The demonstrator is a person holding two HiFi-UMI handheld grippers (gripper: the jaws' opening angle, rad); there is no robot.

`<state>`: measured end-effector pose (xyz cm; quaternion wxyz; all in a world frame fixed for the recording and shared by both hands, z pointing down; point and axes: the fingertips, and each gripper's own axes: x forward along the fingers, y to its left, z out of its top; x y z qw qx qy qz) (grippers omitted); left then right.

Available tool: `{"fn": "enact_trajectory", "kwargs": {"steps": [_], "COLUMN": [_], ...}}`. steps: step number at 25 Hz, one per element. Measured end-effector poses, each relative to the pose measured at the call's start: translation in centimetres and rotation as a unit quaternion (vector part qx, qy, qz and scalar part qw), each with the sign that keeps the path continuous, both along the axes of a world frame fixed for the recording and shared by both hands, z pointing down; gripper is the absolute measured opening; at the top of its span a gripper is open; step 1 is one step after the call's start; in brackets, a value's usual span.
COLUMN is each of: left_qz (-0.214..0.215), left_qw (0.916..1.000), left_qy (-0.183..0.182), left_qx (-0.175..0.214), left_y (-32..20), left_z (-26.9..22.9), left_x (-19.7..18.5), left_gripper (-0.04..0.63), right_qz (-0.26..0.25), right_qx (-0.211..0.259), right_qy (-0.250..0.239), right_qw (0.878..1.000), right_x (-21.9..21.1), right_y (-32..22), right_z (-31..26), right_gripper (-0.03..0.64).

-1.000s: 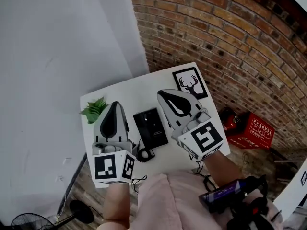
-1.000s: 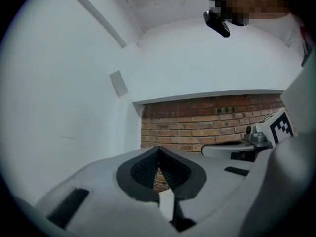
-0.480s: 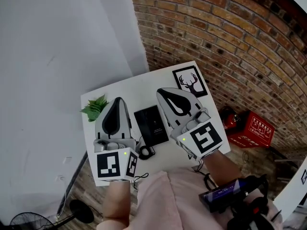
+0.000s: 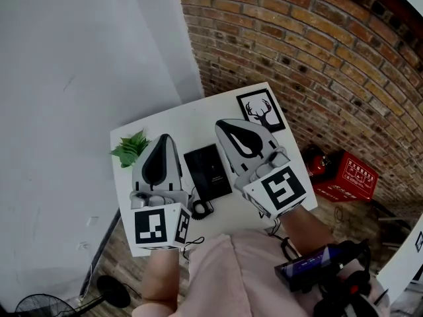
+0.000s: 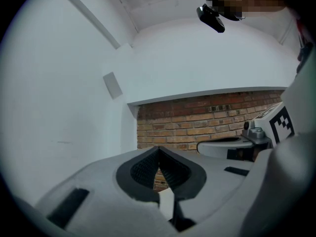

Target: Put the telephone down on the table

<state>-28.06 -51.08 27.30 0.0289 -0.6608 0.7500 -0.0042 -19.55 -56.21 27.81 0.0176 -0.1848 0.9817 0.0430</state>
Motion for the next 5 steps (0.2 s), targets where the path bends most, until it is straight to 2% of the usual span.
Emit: {"fn": "enact_trajectory", "kwargs": {"steps": [5], "left_qz": [0.003], "left_qw": [1.0], "left_qy": [-0.003], "left_qx": [-0.004], "left_y": [-0.04], "left_z": [0.28], "left_x": [-0.06], "left_gripper": [0.005], "right_qz": [0.002], "right_qx": [0.006], "right_qy": [-0.001], "right_qw": [1.0], "right_x": [-0.09], "right_y": [-0.14], "right_z": [0.07], "right_gripper": [0.005]}}
